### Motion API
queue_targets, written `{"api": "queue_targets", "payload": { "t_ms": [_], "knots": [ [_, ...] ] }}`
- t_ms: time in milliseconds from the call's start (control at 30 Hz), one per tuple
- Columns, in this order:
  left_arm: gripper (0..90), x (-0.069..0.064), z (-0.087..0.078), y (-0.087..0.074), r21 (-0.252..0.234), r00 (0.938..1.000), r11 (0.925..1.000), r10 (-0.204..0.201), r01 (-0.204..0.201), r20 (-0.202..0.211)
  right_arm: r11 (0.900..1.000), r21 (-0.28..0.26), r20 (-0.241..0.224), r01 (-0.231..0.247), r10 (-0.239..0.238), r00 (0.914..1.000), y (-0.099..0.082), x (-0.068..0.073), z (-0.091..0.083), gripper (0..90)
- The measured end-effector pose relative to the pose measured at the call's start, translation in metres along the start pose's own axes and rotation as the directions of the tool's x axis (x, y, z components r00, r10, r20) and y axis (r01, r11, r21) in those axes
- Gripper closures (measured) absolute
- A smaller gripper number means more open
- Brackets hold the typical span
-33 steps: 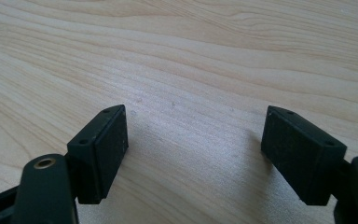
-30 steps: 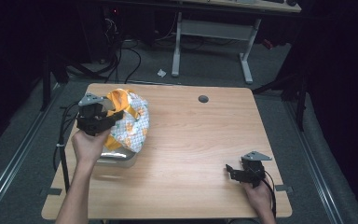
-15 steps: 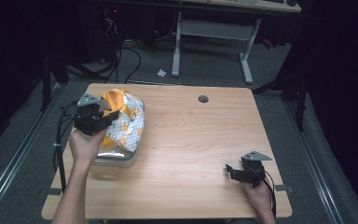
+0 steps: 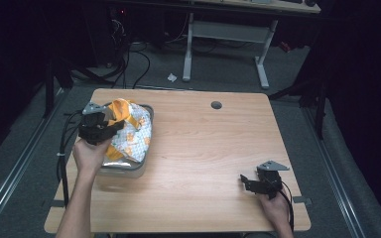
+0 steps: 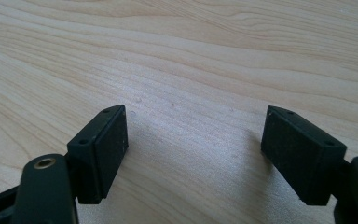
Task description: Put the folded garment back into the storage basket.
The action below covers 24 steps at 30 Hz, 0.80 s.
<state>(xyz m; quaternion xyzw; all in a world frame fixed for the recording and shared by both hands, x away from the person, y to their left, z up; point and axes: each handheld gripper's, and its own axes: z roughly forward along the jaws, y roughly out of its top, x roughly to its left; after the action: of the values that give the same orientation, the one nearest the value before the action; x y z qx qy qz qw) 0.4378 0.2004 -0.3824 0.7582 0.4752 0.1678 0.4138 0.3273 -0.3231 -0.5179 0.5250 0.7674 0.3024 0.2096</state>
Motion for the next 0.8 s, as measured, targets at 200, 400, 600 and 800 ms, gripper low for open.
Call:
{"api": "queue_targets", "payload": {
  "t_ms": [200, 400, 600, 800],
  "knots": [
    [77.4, 0.006, 0.007, -0.008, 0.032, 0.9998, 0.9995, -0.006, 0.006, -0.022, 1.0000, -0.001, 0.000, 0.000, 0.000, 1.0000, 0.000, 0.000, 0.000, 23.2],
    [77.4, 0.007, 0.017, -0.013, 0.069, 0.9992, 0.9976, 0.005, -0.002, -0.040, 1.0000, -0.001, 0.000, 0.000, 0.000, 1.0000, 0.000, 0.000, 0.000, 23.2],
    [77.4, 0.007, 0.027, -0.019, 0.095, 0.9991, 0.9954, -0.001, 0.005, -0.043, 1.0000, -0.001, 0.000, 0.000, 0.000, 1.0000, 0.000, 0.000, 0.000, 23.2],
    [77.1, 0.011, 0.034, -0.025, 0.128, 0.9990, 0.9913, -0.024, 0.029, -0.038, 1.0000, -0.001, 0.000, 0.000, 0.000, 1.0000, 0.000, 0.000, 0.000, 23.2]
  ]
}}
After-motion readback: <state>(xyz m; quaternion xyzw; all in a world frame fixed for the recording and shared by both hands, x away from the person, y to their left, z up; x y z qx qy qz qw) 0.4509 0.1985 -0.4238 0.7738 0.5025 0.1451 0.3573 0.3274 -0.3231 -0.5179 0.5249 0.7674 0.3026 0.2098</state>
